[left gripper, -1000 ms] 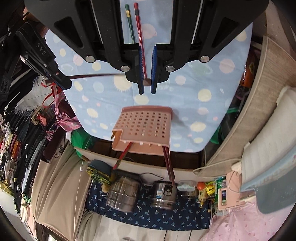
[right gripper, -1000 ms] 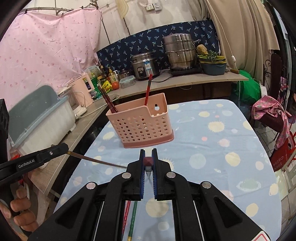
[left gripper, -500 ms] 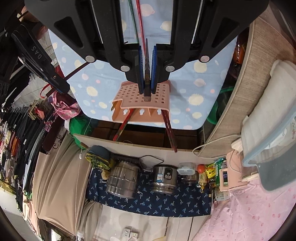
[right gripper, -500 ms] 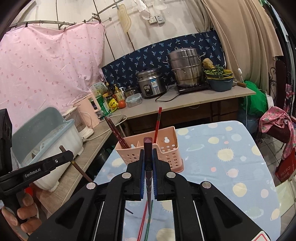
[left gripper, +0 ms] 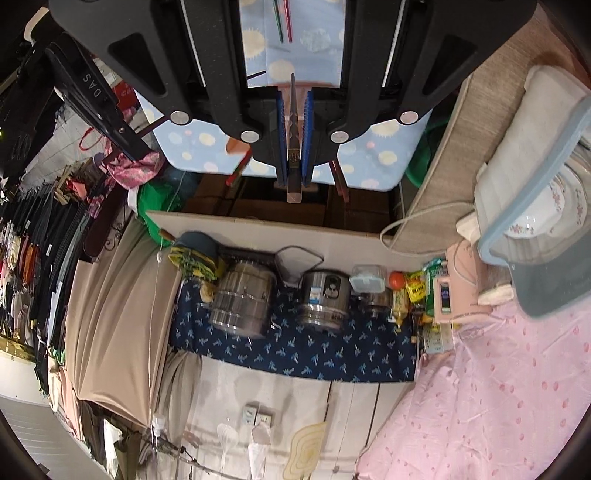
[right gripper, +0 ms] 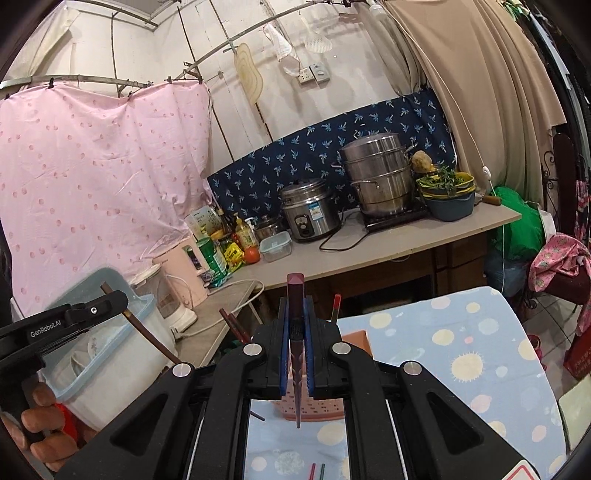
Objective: Organize utensils
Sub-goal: 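Lift both held chopsticks and lower them into the pink holder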
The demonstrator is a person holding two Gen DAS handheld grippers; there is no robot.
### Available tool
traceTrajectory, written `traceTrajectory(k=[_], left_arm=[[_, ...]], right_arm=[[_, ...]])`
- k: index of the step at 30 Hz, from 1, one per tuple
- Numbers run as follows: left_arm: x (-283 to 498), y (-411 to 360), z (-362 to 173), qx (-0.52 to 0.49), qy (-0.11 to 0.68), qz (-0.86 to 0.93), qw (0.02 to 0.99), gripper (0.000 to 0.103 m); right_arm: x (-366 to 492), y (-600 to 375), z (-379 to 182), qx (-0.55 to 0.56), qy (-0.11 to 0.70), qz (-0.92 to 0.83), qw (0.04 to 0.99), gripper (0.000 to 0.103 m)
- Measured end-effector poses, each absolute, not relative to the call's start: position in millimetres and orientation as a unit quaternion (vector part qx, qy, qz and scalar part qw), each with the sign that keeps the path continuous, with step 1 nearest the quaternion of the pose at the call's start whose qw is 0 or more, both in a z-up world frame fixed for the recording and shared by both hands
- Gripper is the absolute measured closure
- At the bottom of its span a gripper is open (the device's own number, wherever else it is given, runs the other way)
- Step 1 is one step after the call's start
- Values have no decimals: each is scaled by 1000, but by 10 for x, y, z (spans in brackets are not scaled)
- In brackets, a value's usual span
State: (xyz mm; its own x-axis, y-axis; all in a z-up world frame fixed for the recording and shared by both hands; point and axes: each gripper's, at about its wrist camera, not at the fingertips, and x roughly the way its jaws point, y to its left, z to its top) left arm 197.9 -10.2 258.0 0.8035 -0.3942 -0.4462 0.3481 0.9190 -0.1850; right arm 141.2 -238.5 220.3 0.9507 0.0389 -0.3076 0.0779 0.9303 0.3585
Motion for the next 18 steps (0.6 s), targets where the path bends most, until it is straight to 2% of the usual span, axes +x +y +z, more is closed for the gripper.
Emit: traceTrajectory(k=[9, 18], left_arm=[[2231, -182, 2880, -53, 181, -187, 964, 96], [2554, -265, 2633, -52, 188, -171, 966, 96]], right_arm=[[1694, -2532, 2423, 199, 112, -23, 973, 96], [2045, -2576, 2129, 206, 142, -32, 968, 96]])
